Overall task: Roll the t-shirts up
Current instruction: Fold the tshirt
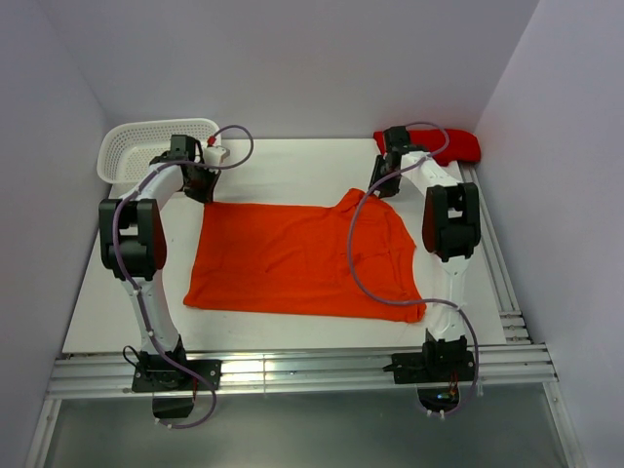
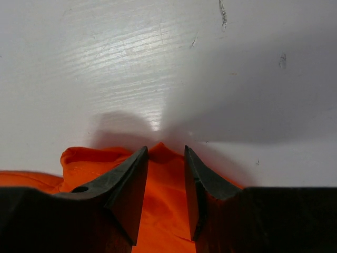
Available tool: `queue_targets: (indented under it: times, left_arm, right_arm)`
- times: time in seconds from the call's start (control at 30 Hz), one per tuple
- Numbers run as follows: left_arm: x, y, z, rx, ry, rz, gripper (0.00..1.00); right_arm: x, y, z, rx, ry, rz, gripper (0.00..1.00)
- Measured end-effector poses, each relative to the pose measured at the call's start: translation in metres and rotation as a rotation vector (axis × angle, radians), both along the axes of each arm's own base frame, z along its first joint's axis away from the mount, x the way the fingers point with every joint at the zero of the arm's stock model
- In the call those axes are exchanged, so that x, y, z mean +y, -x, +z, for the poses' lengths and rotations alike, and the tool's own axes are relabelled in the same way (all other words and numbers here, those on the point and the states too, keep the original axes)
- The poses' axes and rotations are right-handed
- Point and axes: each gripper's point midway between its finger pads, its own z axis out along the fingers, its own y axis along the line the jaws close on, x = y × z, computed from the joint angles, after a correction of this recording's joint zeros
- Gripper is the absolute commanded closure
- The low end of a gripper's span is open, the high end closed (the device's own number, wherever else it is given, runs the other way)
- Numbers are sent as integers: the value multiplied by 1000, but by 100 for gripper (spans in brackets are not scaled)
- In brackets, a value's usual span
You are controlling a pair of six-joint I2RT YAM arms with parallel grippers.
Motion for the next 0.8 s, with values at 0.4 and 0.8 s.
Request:
queue_targets:
  times: [0.4,0.8]
  left_arm:
    - [-2,1,0,2,-11,-2,100]
    - [0,1,-2,0,-20,2,100]
  right_arm:
    - [8,-1,1,-4,-43,17,98]
    - [-6,15,6,-16,-46,-17,100]
